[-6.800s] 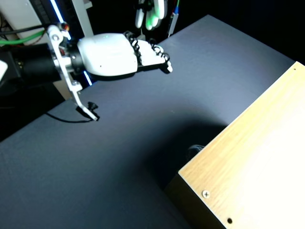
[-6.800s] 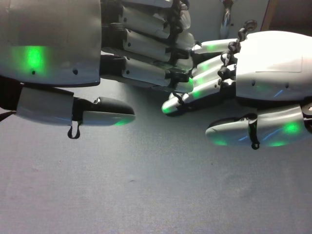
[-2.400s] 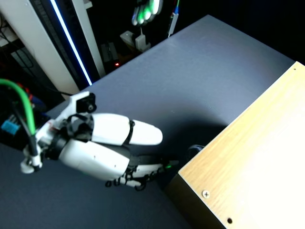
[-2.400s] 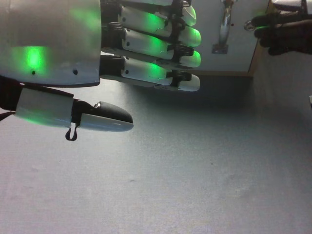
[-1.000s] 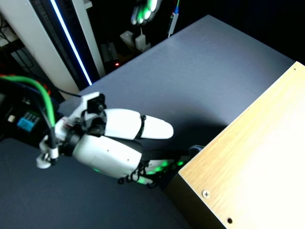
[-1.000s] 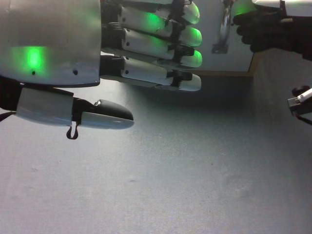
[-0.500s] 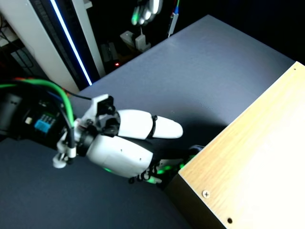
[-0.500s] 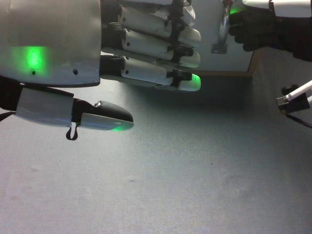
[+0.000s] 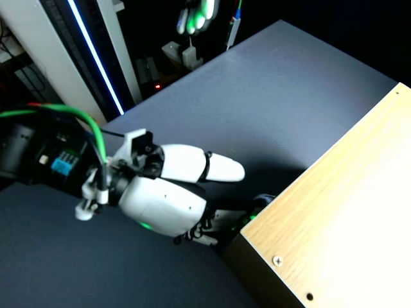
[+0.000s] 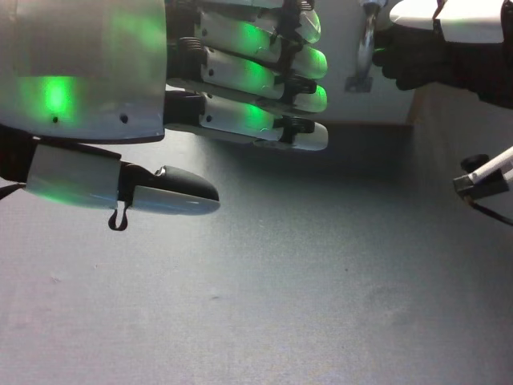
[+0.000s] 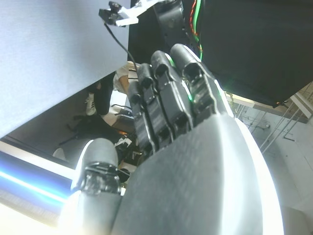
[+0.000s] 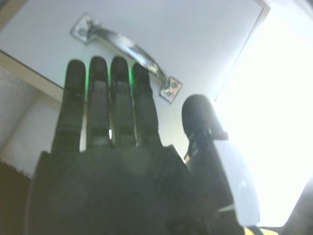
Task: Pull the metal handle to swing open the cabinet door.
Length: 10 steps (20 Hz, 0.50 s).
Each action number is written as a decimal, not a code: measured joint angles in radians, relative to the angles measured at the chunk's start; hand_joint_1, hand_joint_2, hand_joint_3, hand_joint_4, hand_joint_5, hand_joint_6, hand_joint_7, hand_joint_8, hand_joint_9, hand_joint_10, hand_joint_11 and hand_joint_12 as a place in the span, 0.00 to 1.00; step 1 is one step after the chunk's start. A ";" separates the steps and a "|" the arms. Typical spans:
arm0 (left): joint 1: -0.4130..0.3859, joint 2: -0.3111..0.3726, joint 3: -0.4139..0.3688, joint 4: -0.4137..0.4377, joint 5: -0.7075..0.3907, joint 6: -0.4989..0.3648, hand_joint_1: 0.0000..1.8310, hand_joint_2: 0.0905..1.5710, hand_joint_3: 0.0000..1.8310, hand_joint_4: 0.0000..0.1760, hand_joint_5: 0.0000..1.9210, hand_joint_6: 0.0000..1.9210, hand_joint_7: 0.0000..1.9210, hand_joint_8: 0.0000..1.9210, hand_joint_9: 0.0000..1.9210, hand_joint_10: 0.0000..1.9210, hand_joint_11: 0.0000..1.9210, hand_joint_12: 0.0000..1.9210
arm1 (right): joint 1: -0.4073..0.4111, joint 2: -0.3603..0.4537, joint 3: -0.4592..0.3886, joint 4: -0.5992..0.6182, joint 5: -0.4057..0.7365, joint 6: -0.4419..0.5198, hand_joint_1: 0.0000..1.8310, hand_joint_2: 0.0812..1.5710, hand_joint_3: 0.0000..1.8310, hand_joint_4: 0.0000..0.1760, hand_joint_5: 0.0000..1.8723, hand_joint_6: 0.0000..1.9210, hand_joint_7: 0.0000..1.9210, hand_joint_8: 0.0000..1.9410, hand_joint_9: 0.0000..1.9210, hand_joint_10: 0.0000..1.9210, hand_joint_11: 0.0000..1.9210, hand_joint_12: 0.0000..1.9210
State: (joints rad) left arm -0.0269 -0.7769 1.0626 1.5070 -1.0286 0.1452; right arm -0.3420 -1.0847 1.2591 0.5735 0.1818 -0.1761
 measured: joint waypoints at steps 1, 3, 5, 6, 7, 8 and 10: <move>0.000 0.000 0.000 0.000 0.000 0.000 0.00 0.96 0.00 0.00 0.25 0.00 0.26 0.00 0.23 0.00 0.04 0.43 | 0.000 0.003 -0.006 -0.006 0.000 -0.005 0.00 0.96 0.00 0.00 0.24 0.00 0.22 0.00 0.19 0.00 0.00 0.47; 0.000 0.000 0.000 0.000 0.000 0.000 0.00 0.94 0.00 0.00 0.24 0.00 0.25 0.00 0.22 0.00 0.02 0.45 | -0.010 0.010 -0.018 -0.019 0.005 -0.005 0.00 0.95 0.00 0.00 0.21 0.00 0.20 0.00 0.18 0.00 0.00 0.46; 0.000 0.000 0.000 0.000 0.000 0.000 0.00 0.93 0.00 0.00 0.21 0.00 0.22 0.00 0.20 0.00 0.00 0.44 | -0.012 0.014 -0.027 -0.024 0.005 -0.006 0.00 0.92 0.00 0.00 0.17 0.00 0.17 0.00 0.15 0.00 0.00 0.40; 0.000 0.000 0.000 0.000 0.000 0.000 0.00 0.93 0.00 0.00 0.19 0.00 0.21 0.00 0.19 0.00 0.00 0.42 | -0.012 0.018 -0.034 -0.030 0.005 -0.006 0.00 0.92 0.00 0.00 0.16 0.00 0.16 0.00 0.14 0.00 0.00 0.38; 0.000 0.000 0.000 0.000 -0.001 0.000 0.00 0.93 0.00 0.00 0.18 0.00 0.19 0.00 0.17 0.00 0.00 0.39 | -0.012 0.019 -0.039 -0.036 0.002 -0.006 0.00 0.92 0.00 0.00 0.16 0.00 0.15 0.00 0.13 0.00 0.00 0.36; 0.000 0.000 0.000 0.000 0.000 0.000 0.00 0.93 0.00 0.00 0.16 0.00 0.17 0.00 0.15 0.00 0.00 0.36 | -0.012 0.023 -0.045 -0.042 -0.001 -0.010 0.00 0.92 0.00 0.00 0.16 0.00 0.15 0.00 0.13 0.00 0.00 0.36; 0.000 0.000 0.000 0.000 0.000 0.000 0.00 0.93 0.00 0.00 0.16 0.00 0.16 0.00 0.14 0.00 0.00 0.34 | -0.012 0.031 -0.058 -0.051 -0.007 -0.014 0.00 0.91 0.00 0.00 0.16 0.00 0.15 0.00 0.13 0.00 0.00 0.36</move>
State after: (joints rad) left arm -0.0269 -0.7769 1.0626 1.5070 -1.0290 0.1455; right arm -0.3538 -1.0534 1.2011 0.5228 0.1745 -0.1902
